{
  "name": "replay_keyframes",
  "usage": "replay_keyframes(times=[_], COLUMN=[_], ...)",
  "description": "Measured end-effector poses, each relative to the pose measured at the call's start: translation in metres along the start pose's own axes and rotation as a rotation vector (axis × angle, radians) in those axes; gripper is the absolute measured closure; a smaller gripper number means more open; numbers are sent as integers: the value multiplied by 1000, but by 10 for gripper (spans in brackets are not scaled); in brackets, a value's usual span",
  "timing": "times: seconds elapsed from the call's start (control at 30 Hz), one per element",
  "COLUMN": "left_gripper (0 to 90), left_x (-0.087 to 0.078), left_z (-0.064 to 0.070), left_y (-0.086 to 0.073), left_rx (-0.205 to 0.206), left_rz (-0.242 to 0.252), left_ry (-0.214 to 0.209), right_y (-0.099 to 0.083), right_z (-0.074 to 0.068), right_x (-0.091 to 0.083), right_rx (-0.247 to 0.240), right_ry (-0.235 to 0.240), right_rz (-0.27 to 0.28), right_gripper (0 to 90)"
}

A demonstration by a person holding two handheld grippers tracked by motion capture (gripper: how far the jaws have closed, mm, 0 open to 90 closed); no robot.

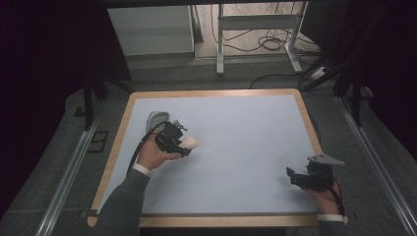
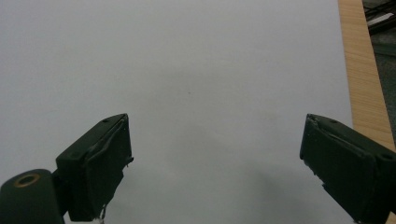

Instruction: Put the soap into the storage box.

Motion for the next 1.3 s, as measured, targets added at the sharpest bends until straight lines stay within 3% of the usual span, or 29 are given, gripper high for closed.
replay_keyframes(times=[0.2, 0.43, 1.3], left_gripper=[496, 496, 497], left_x=[-6, -18, -38], left_z=[-7, -15, -39], left_y=[-2, 1, 9], left_rx=[-20, -31, -77], left_rz=[14, 25, 44], left_ry=[-7, 21, 63], right_y=[0, 0, -1], right_z=[0, 0, 0], right_x=[0, 0, 1], right_rx=[0, -1, -1], right_ry=[1, 0, -2], right_rz=[-2, -4, -11], right_gripper=[86, 86, 86])
Point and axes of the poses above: each handheld gripper's, and its own axes: x roughly forward along the jaws, y roughly out of its top, z roughly to its right, the point moved 4 cm from there along x, roughly forward along the jaws, and after that the axes turned 6 degrees about -y, right-handed, at the moved point
